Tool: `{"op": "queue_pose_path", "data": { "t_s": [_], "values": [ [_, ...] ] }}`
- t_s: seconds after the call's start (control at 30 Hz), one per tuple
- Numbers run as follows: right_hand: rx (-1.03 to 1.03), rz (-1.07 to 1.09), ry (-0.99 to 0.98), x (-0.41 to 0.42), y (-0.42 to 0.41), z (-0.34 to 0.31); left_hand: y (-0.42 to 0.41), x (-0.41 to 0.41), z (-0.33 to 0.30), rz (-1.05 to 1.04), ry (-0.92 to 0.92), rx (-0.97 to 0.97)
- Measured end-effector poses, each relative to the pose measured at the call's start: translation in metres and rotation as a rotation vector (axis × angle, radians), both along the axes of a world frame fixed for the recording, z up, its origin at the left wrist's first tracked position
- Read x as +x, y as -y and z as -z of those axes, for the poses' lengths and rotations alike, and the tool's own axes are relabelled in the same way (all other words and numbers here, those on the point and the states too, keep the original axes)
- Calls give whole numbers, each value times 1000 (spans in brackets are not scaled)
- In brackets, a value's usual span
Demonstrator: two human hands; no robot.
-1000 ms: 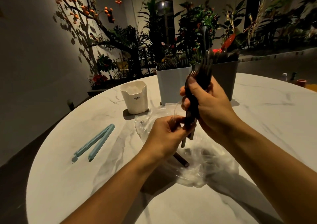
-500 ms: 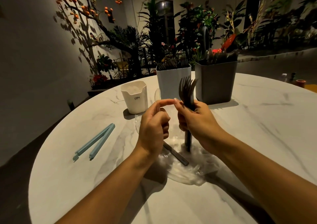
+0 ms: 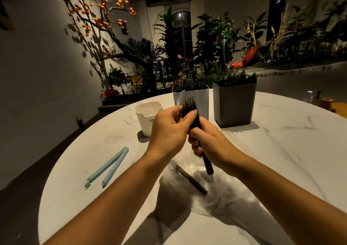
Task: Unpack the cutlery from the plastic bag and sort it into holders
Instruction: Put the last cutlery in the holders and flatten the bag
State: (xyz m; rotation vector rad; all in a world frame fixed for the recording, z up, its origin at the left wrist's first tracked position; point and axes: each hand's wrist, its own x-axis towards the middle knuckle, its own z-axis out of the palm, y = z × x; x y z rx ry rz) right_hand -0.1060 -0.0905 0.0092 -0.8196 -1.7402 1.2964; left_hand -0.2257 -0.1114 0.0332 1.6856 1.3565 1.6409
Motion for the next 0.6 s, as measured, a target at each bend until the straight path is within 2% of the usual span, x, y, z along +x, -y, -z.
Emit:
{"op": "queue_pose_path", "data": {
  "t_s": [0.1, 0.23, 0.4, 0.5, 0.6],
  "values": [
    [5, -37, 8, 5, -5, -11, -5, -4, -16, 29, -6, -25],
    [157, -15, 123, 12, -11, -34, -12, -9, -36, 124, -55, -45],
    [169, -59, 334, 27, -25, -71, -26, -15, -55, 205, -151, -35],
    [122, -30, 279, 29, -36, -90, -35, -13, -78, 254, -176, -31],
    [165, 10, 232, 29, -54, -108, -52, -11, -100, 266, -188, 24]
  ]
}}
